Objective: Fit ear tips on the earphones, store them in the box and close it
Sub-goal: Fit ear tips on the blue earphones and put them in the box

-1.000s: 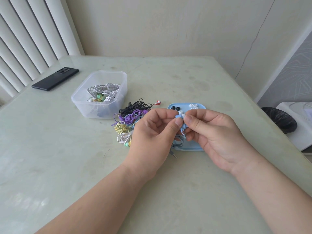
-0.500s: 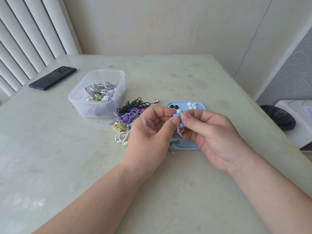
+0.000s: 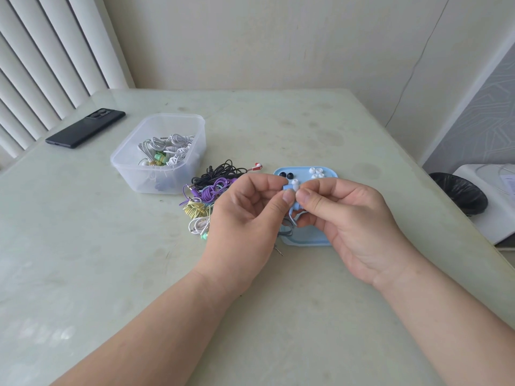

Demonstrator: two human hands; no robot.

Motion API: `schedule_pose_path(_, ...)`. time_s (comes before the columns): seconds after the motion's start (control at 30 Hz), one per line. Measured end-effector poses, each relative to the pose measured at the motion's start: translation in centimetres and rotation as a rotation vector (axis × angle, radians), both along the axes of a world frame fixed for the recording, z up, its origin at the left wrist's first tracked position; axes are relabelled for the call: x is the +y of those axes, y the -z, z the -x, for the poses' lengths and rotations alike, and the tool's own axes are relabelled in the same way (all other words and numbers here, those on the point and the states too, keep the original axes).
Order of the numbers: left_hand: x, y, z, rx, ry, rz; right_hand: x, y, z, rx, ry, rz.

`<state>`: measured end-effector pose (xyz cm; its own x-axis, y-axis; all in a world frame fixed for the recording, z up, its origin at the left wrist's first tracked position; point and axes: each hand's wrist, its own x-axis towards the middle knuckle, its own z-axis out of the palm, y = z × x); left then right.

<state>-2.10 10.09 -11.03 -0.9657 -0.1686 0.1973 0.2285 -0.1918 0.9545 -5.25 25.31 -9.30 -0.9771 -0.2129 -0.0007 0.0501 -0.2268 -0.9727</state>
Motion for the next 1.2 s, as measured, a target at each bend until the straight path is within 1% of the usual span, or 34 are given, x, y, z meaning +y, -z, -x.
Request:
schedule_pose_path(0.1,0.0,0.0,0.0,-0.011,-0.004,-0.008,0.0,-0.1,0.0,0.041,0.028,-0.028)
schedule_pose_path(0.23,0.0,0.0,0.1,-0.022,0.008,-0.028,0.0,-0.3,0.0,0.038,0.030,-0.008)
schedule_pose_path(0.37,-0.1,0.2,0.2,-0.027,0.023,-0.042,0.2,-0.2,0.1,0.024,-0.008,0.011)
schedule_pose_path(0.6,-0.2,0.3,0.3,-0.102,0.100,-0.116,1.0,-0.2,0.7,-0.030,-0.134,0.001)
schedule_pose_path(0.73,-0.3,0.2,0.3,-0.115,0.136,-0.124,1.1,-0.1,0.7,-0.022,-0.152,-0.038)
schedule_pose_path(0.9,-0.3,0.1,0.2,-0.101,0.143,-0.115,1.1,-0.2,0.7,-0.075,-0.165,0.000)
schedule_pose_path(0.97,-0.2,0.1,0.2,-0.094,0.132,-0.116,1.0,-0.2,0.6,-0.030,-0.120,-0.016)
schedule_pose_path(1.07,-0.2,0.1,0.2,-0.097,0.116,-0.131,1.1,-0.5,0.5,0.113,0.002,-0.068)
schedule_pose_path(1.13,-0.3,0.0,0.2,-0.104,0.104,-0.140,1.3,-0.7,0.5,0.193,0.017,-0.097)
schedule_pose_path(1.2,-0.3,-0.1,0.2,-0.116,0.110,-0.149,1.5,-1.0,0.4,0.281,0.004,-0.208)
